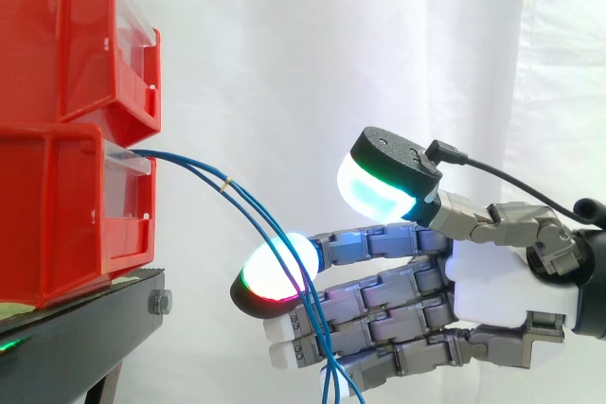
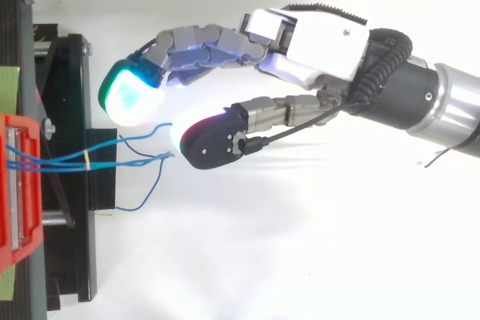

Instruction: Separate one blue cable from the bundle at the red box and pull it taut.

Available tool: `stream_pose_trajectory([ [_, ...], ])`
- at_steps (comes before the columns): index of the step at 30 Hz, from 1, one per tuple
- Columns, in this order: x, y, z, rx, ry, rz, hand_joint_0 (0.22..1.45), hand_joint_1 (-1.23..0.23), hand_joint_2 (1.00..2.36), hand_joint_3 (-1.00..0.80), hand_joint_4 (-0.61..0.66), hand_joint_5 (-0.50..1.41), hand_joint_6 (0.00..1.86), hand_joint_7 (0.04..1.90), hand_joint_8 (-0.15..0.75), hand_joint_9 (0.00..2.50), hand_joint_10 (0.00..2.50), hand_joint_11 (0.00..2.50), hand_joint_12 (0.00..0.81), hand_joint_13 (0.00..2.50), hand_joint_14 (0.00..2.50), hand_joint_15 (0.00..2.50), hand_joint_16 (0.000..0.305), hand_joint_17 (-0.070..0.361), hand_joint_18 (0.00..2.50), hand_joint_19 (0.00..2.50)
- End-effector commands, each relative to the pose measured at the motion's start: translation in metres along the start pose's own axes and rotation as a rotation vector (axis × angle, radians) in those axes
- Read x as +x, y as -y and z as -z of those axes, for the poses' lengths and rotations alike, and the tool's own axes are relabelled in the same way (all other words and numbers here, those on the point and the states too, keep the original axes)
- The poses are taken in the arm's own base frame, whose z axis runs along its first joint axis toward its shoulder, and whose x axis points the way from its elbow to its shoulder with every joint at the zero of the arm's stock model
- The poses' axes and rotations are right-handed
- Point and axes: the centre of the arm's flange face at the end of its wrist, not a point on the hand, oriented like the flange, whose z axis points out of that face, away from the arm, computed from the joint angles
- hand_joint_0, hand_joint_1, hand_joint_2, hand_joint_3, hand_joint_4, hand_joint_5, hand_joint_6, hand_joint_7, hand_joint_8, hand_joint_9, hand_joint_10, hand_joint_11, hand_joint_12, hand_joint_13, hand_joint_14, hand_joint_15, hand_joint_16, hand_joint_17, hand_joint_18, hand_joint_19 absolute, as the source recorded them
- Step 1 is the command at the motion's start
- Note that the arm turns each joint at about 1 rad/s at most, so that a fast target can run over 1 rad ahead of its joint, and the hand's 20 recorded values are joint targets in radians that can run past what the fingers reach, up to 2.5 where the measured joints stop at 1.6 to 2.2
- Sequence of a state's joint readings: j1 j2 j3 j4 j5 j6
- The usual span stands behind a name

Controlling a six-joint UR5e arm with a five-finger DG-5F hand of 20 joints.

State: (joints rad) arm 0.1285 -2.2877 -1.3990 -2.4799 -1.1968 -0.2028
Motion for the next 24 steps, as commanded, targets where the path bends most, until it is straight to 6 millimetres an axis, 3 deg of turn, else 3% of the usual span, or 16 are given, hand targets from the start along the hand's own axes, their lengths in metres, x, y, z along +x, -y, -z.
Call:
stream_pose_trajectory([
  [1,-0.001,0.001,0.0,-0.002,-0.001,-0.002,0.54,-0.52,1.0,-0.5,0.22,-0.2,0.5,0.93,0.297,0.45,0.02,0.41,0.359,0.38,0.01,0.23,0.05,0.112,0.38,0.54],
  [7,-0.002,0.001,-0.001,-0.003,-0.007,0.003,0.54,-0.53,1.0,-0.49,0.22,-0.2,0.5,0.95,0.298,0.45,0.02,0.41,0.36,0.38,0.01,0.24,0.049,0.111,0.38,0.54],
  [11,0.004,0.025,0.0,0.018,-0.021,0.007,0.54,-0.53,1.0,-0.49,0.22,-0.2,0.5,0.95,0.297,0.45,0.01,0.41,0.359,0.38,0.01,0.24,0.049,0.111,0.38,0.54],
  [18,0.008,0.017,-0.01,-0.01,-0.042,-0.022,0.54,-0.52,1.0,-0.49,0.22,-0.2,0.5,0.97,0.298,0.45,0.01,0.41,0.359,0.39,0.01,0.24,0.049,0.111,0.38,0.54],
  [21,0.011,0.037,-0.01,-0.006,-0.047,-0.034,0.54,-0.52,1.0,-0.49,0.22,-0.2,0.5,0.98,0.296,0.45,0.01,0.43,0.357,0.39,0.01,0.24,0.049,0.111,0.39,0.54],
  [24,0.012,0.041,-0.012,-0.017,-0.044,-0.048,0.54,-0.52,1.0,-0.49,0.22,-0.2,0.5,0.99,0.299,0.46,0.02,0.42,0.358,0.39,0.01,0.24,0.049,0.111,0.39,0.55],
])
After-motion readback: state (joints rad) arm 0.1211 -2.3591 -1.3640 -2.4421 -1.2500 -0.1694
